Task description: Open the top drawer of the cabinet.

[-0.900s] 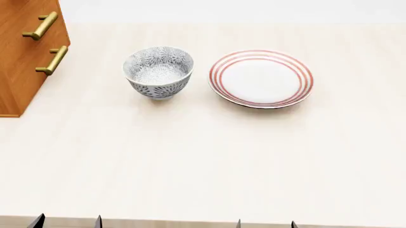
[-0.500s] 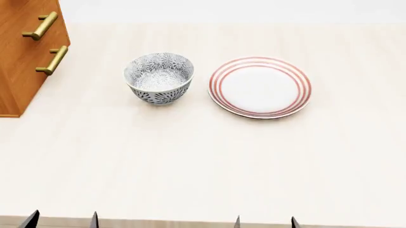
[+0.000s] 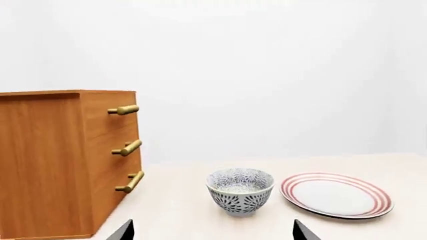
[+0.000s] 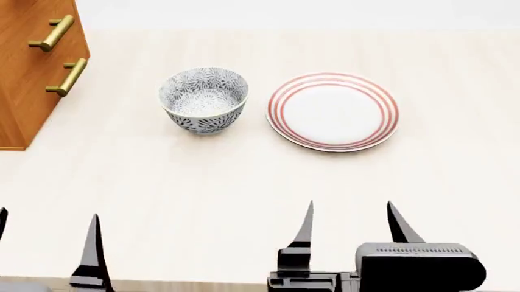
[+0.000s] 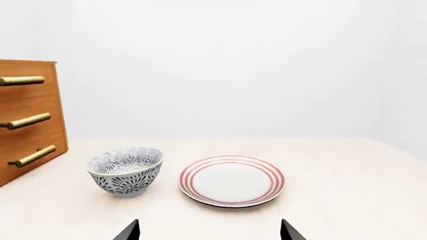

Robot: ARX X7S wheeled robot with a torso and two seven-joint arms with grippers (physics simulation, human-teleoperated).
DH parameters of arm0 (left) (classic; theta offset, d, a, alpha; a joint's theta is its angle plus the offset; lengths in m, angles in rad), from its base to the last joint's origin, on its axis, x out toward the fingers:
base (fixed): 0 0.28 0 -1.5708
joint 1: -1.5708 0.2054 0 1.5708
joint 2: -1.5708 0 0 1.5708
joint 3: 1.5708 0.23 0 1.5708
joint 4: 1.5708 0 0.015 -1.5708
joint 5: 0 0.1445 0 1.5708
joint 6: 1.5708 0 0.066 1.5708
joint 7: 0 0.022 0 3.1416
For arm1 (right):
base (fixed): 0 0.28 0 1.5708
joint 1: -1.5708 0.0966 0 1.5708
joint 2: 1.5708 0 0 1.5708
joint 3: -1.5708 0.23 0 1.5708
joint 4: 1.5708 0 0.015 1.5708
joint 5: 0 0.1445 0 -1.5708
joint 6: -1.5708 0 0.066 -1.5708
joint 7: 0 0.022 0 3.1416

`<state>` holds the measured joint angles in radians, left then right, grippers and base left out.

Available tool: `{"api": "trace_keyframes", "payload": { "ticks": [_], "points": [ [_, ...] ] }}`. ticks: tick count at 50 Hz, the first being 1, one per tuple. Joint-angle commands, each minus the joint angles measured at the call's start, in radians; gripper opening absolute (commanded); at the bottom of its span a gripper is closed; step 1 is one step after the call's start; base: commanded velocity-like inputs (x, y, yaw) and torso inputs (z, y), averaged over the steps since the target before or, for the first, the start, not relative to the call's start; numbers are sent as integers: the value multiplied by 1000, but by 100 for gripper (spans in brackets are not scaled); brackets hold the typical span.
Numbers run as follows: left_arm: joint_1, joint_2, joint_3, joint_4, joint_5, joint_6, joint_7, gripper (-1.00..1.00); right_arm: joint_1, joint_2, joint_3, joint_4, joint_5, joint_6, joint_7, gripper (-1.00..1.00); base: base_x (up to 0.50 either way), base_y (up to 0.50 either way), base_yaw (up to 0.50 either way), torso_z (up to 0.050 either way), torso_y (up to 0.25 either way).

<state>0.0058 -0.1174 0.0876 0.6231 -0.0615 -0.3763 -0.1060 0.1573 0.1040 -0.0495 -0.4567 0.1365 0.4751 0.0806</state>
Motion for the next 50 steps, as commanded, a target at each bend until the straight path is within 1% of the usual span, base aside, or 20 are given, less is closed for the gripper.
{"api": "trace_keyframes", "payload": {
  "ticks": [1, 5, 11, 17, 33, 39, 50],
  "points": [
    [-74, -26, 10, 212, -14, -204, -17, 100, 232, 11, 23, -83, 96, 303, 4, 100, 0, 0, 0, 0, 0],
    [-93, -26, -11, 261, -51, -264, -13, 100, 266, 15, 28, -84, 111, 332, 5, 100, 0, 0, 0, 0, 0],
    [-76, -32, -17, 291, -61, -265, -19, 100, 246, 29, 9, -92, 107, 311, 2, 100, 0, 54, 0, 0, 0],
    [-75, -37, -30, 299, -79, -266, -20, 100, 250, 32, -6, -87, 105, 302, 7, 100, 0, 500, 0, 0, 0],
    [-55, -53, -60, 344, -119, -264, -27, 100, 299, 22, 6, -168, 163, 385, 27, 100, 0, 500, 0, 0, 0],
    [-51, -56, -59, 344, -126, -258, -32, 100, 300, 4, 44, -172, 219, 389, 13, 100, 0, 500, 0, 0, 0],
    [-34, -60, -58, 338, -144, -231, -35, 100, 321, -58, 196, -176, 426, 460, -3, 100, 0, 500, 0, 0, 0]
  ]
}}
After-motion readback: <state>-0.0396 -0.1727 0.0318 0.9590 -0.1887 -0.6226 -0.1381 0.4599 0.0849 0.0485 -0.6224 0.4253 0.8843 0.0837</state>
